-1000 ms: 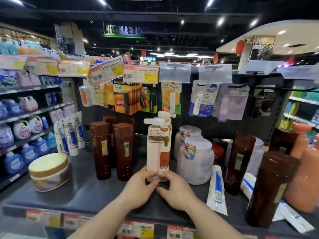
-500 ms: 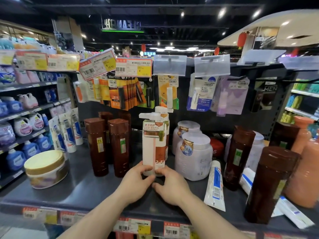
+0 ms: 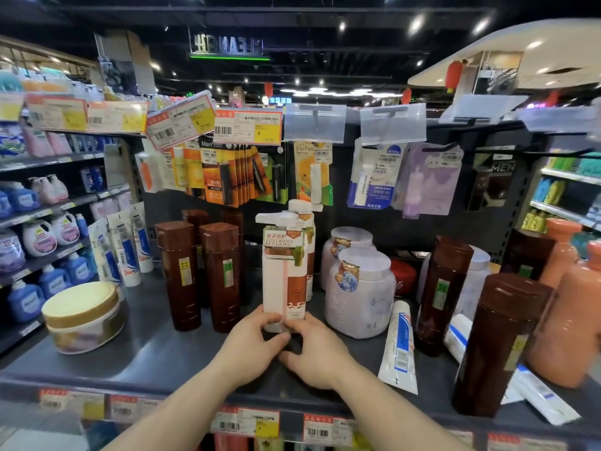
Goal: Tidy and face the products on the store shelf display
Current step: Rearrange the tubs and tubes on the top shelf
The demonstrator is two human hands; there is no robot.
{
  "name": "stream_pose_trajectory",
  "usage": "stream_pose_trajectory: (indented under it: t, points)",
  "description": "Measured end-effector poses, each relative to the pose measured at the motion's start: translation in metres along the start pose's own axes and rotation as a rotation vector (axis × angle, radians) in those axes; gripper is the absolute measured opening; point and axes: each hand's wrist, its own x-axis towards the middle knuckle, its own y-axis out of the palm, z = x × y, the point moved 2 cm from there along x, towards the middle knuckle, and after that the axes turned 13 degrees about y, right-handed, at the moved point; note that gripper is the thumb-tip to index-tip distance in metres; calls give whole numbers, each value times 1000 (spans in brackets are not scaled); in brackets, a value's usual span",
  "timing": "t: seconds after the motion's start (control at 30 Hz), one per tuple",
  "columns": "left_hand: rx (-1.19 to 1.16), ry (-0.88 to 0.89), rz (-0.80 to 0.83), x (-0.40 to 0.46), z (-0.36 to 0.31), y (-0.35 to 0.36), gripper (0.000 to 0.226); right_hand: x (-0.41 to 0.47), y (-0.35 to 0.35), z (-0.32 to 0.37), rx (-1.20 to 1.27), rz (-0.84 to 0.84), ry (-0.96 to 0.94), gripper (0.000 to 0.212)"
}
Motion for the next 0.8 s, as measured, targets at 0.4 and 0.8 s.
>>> stream_pose_trajectory:
  t: [0.4,0.8]
  points:
    - [-20,35,-71,3,-53,53,57,-46,-57,-48,273,-419,172,42]
    - [-267,22,43,28,-85,85,63,-7,-63,-76,446,-270,416,85]
